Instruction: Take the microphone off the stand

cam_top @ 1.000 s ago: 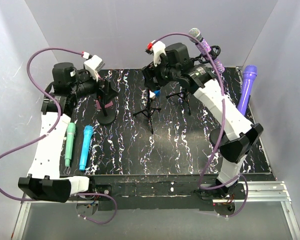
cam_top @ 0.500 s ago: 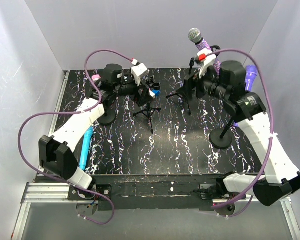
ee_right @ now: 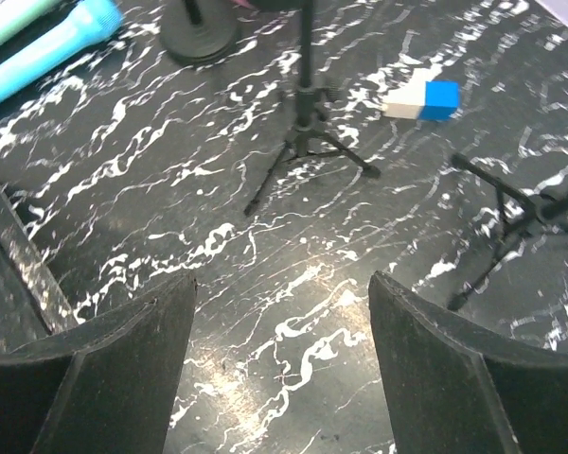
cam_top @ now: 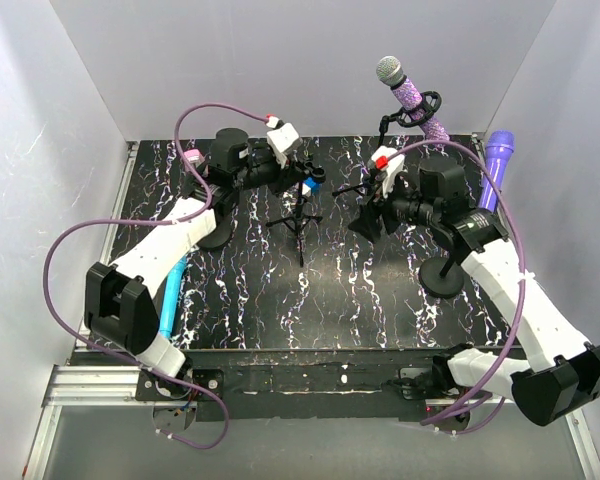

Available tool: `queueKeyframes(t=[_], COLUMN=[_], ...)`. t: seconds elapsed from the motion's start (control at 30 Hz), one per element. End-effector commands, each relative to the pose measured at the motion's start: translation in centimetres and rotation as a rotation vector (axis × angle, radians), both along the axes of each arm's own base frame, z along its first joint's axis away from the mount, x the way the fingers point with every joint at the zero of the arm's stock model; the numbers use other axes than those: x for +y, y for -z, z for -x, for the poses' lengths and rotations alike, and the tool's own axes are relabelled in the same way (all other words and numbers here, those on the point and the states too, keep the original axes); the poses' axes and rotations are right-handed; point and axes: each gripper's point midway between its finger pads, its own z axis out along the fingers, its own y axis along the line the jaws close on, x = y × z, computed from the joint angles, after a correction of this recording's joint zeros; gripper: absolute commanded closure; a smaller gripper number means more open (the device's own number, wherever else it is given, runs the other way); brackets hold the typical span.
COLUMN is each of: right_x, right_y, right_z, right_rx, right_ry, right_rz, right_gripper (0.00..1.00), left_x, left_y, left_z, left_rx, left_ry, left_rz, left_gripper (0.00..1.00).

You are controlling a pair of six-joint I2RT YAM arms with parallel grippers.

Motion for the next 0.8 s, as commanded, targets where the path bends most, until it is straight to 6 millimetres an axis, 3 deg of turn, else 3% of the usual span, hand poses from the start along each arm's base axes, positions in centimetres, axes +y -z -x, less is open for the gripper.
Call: queueKeyframes(t=[0.0, 0.17, 0.3, 0.43, 0.57, 0.77], right_x=[1.9, 3.1, 4.1, 5.5, 6.8, 9.2], right_y=[0.0, 1.3, 2.0, 2.7, 4.0, 5.5], right_z=[2.0, 1.6, 1.3, 2.3, 3.6, 2.3], right_rx=[-0.104, -0.118, -0.089, -0.002, 0.100, 0.109], right_ry=[-0.252, -0.370, -0.467, -0.610, -0.752, -0.836], right_rz=[-0.020, 0.010, -0.006, -0.068, -0.090, -0.100], right_gripper=[0.21, 0.21, 0.20, 0.24, 0.31, 0.34], left_x=[-1.8, -1.3, 1.1, 3.6, 4.3, 4.4], left_y=[-1.1, -2.1, -3.9, -3.8, -2.6, -3.5], left_z=[2.6, 6.0, 9.3, 11.9, 13.1, 13.7], left_rx=[-0.014, 0.043, 0.050, 0.052, 0.035, -0.027], left_ry=[0.214, 0.379, 0.560, 0.684, 0.700, 0.717], left_rz=[0.015, 0.067, 0.111, 0.152, 0.152, 0.146], left_gripper=[1.00, 1.00, 1.00, 1.00, 1.00, 1.00])
